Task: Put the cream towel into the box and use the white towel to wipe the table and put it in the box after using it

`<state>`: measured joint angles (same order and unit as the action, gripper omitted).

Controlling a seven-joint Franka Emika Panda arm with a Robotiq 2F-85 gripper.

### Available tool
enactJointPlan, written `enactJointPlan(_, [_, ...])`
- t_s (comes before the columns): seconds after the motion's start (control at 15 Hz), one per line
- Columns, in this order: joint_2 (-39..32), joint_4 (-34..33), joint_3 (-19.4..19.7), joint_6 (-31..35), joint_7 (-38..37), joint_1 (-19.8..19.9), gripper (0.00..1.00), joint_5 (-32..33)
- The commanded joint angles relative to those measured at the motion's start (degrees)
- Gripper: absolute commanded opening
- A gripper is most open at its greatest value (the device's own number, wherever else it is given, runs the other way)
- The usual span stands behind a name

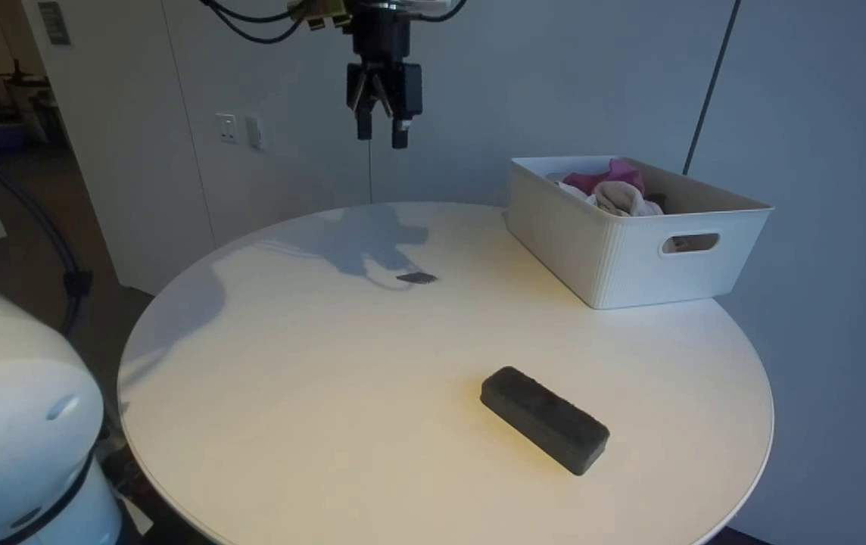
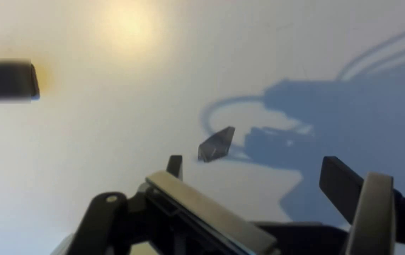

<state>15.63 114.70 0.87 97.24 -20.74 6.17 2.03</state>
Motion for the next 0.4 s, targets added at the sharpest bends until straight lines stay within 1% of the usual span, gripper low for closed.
enactJointPlan(0.0, [1.76,2.94,0.33,-0.41,0.68,-0.10,1.00,-0.49])
enactJointPlan(0.13, [4.09,6.35,0.39,-0.38,1.30,0.02,1.00,-0.80])
enactJointPlan(0.33, [4.86,7.13,0.38,-0.38,1.54,0.05,1.00,-0.85])
